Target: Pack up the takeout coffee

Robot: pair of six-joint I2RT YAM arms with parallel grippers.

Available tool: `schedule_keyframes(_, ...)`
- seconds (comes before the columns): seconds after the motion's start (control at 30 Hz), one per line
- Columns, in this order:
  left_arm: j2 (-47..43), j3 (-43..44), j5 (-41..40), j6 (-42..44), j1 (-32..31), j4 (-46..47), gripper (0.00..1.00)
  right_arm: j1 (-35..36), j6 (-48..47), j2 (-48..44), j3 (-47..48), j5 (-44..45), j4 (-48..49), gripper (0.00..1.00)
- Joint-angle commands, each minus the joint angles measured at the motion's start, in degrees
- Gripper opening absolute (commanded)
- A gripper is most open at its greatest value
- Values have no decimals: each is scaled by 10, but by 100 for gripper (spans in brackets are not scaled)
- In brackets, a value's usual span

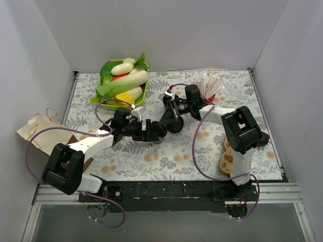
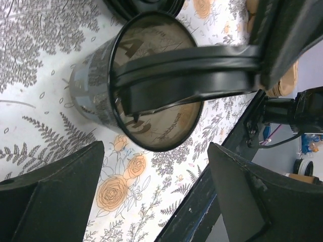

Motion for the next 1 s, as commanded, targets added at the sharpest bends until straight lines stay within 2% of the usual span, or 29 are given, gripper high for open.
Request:
schedule_keyframes(0.0, 12, -20, 4, -13, 8, 4, 84, -5, -13, 14, 30, -1, -8, 9)
schedule_keyframes(0.27, 18, -25, 19, -28, 10, 12, 84, -10, -18, 19, 34, 1, -14, 9)
schedule_keyframes(0.47, 6, -4, 88, -24, 9, 17, 86, -10, -23, 19, 37, 2, -20, 9)
schedule_keyframes(0.7, 23, -7, 84, -105, 33, 69, 87, -10, -25, 21, 37, 3, -24, 9)
schedule_keyframes(0.97, 44, -23, 71, -134, 55, 80, 86, -12, -25, 19, 35, 3, -25, 9)
